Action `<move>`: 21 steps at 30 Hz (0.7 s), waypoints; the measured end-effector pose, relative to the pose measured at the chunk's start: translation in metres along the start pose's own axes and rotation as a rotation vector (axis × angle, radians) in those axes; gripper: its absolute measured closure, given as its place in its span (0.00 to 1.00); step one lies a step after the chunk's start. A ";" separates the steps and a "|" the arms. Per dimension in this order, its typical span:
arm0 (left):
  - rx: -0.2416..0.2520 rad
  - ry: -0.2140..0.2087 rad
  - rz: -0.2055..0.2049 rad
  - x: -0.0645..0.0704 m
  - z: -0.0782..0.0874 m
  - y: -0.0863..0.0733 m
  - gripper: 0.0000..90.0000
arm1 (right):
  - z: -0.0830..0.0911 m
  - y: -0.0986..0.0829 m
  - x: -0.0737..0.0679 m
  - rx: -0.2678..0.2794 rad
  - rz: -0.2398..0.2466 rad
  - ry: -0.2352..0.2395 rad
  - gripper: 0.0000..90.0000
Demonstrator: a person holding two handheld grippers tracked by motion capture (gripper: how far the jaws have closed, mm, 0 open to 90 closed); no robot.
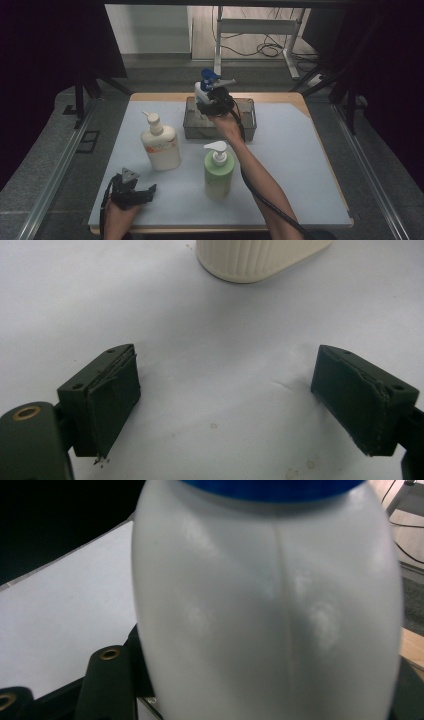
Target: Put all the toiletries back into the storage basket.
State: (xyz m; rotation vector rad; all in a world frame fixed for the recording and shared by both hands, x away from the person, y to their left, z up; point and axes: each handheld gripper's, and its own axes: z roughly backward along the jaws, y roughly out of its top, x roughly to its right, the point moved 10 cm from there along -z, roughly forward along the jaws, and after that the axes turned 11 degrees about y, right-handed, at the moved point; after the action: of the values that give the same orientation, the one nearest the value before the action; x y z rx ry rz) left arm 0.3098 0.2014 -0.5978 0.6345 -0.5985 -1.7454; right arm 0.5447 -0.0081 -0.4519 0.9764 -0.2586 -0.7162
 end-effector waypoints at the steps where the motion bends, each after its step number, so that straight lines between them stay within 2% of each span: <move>1: 0.002 0.000 0.004 0.000 0.000 0.000 0.13 | -0.001 -0.001 0.000 -0.002 0.002 0.000 0.43; 8: 0.000 0.000 0.000 0.000 0.000 0.000 0.13 | -0.007 -0.009 0.000 -0.020 0.000 0.003 0.43; 15: 0.000 -0.001 0.001 0.000 0.000 0.000 0.13 | -0.009 -0.009 -0.002 -0.041 0.010 0.010 0.42; 21: 0.001 0.000 0.001 0.000 0.000 0.000 0.13 | -0.011 -0.009 -0.001 -0.021 0.000 0.006 0.42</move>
State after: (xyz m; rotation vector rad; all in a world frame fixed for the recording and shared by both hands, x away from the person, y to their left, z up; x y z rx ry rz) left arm 0.3098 0.2013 -0.5978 0.6350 -0.5992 -1.7446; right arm 0.5454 -0.0028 -0.4654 0.9586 -0.2454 -0.7140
